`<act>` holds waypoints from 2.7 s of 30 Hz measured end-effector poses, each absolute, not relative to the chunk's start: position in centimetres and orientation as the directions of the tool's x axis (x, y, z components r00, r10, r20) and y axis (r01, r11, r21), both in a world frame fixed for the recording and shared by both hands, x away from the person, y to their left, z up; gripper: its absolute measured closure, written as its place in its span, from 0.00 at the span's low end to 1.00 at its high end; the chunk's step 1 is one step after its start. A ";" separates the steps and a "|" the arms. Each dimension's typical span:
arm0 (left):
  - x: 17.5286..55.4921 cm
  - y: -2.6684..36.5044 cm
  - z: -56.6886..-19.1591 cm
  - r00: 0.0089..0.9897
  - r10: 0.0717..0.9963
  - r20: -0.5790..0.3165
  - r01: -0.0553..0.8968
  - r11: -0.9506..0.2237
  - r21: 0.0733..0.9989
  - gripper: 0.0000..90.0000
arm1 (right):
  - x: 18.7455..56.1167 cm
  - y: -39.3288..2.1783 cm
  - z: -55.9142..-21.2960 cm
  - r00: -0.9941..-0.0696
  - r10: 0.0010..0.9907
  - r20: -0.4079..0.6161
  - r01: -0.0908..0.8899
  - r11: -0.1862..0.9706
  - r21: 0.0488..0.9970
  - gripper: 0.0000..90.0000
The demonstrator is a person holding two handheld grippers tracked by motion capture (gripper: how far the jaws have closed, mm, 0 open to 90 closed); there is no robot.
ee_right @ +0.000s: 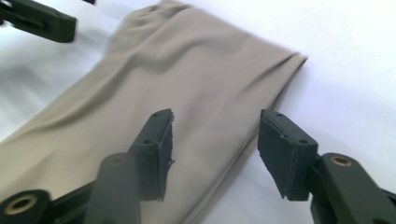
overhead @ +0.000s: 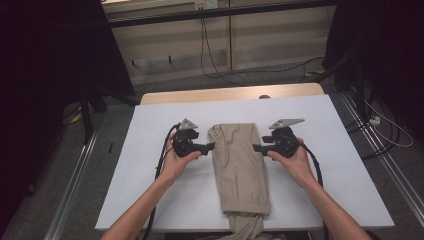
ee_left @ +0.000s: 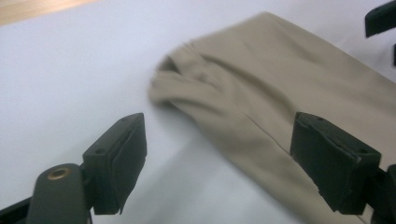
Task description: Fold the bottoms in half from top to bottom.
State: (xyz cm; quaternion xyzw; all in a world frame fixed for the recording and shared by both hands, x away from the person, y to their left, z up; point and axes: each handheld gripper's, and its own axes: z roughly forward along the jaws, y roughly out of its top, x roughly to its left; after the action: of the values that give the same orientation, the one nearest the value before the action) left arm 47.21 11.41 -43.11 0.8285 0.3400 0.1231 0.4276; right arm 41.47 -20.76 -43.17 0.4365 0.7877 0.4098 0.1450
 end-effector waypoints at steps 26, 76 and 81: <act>54.1 9.3 -45.5 0.724 0.666 -0.179 0.545 -0.393 0.740 0.55 | 52.5 -18.7 -45.7 -0.525 0.847 0.086 0.633 0.320 0.705 0.61; 59.0 8.5 -32.1 0.657 0.736 -0.165 0.403 -0.157 0.902 0.95 | 55.6 -18.5 -31.8 -0.428 0.898 0.104 0.475 0.126 0.871 0.94; 60.2 8.7 -33.3 0.625 0.756 -0.196 0.451 -0.144 0.881 0.86 | 57.2 -18.2 -31.4 -0.376 0.919 0.118 0.483 0.086 0.871 0.69</act>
State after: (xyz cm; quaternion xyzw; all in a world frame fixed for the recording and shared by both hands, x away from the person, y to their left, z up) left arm 60.23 8.67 -33.30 0.7414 0.4067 0.1487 0.5126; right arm 57.19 -18.23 -31.36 0.5036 0.6962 0.4509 0.2417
